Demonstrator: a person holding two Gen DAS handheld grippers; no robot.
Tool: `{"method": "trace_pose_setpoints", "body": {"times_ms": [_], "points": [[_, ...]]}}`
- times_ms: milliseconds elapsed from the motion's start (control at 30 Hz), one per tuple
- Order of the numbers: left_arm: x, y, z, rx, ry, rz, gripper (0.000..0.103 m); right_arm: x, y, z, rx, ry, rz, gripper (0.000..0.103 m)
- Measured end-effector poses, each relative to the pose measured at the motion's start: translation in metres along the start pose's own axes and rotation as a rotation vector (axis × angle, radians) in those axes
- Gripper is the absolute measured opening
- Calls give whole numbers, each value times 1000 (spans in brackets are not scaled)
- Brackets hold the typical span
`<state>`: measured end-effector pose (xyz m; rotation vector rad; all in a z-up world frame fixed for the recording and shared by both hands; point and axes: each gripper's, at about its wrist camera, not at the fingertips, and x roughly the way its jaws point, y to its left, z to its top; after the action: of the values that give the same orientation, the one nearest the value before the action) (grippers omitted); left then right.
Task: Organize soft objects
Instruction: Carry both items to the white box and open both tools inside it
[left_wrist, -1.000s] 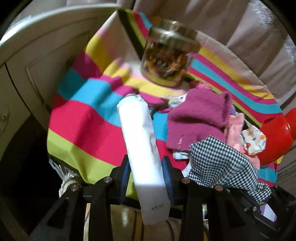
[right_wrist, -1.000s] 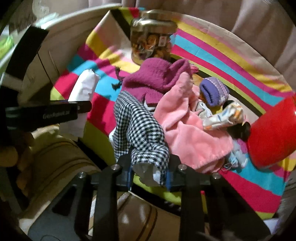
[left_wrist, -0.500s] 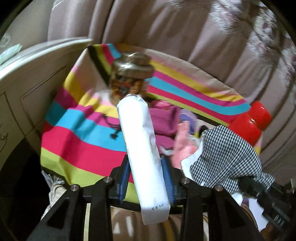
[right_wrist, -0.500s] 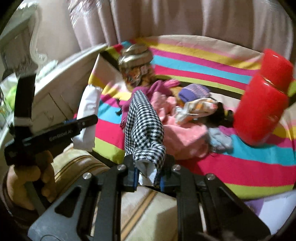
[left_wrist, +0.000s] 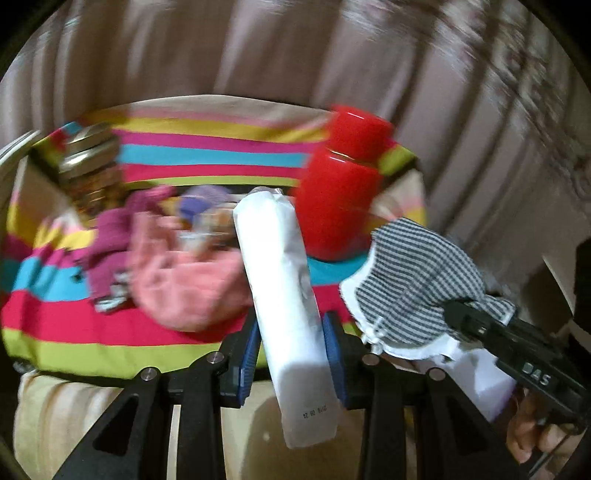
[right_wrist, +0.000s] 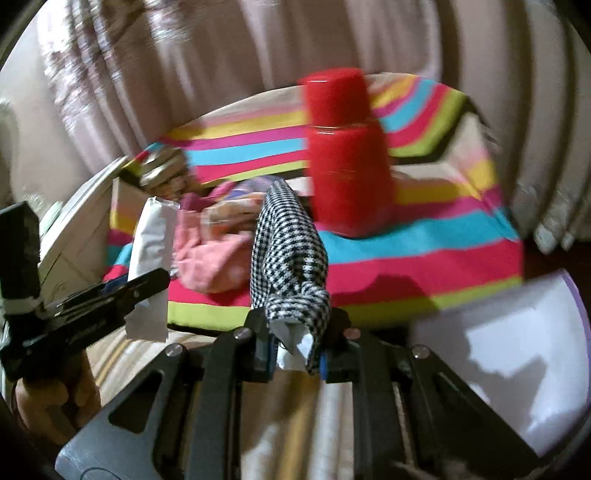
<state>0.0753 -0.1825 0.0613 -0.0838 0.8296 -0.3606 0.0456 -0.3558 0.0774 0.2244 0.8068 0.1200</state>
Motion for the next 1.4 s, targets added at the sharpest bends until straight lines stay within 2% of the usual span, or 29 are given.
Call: {"method": "trace_pose_setpoints", "body": {"times_ms": [200,467,733,1100,1267,1400], "points": [[9,-82,-6,159,17,-61,35,-24,-54,-17,77,-2,-119,20],[16,-141,-18,264,37,-106,35,-54,-105,-39,150,-6,-247,20],[29,-166,-24,315,58,-128,35,-72,-131,-54,172,-4,-359,20],[35,-184,-28,349,74,-148,35,-73,-150,-63,184,23,-451,21],[37,-189,-30,360,83,-170,37,-72,-154,-65,186,36,-477,26],[38,-192,-31,367,93,-188,38,-70,-155,-67,194,49,-490,35]]}}
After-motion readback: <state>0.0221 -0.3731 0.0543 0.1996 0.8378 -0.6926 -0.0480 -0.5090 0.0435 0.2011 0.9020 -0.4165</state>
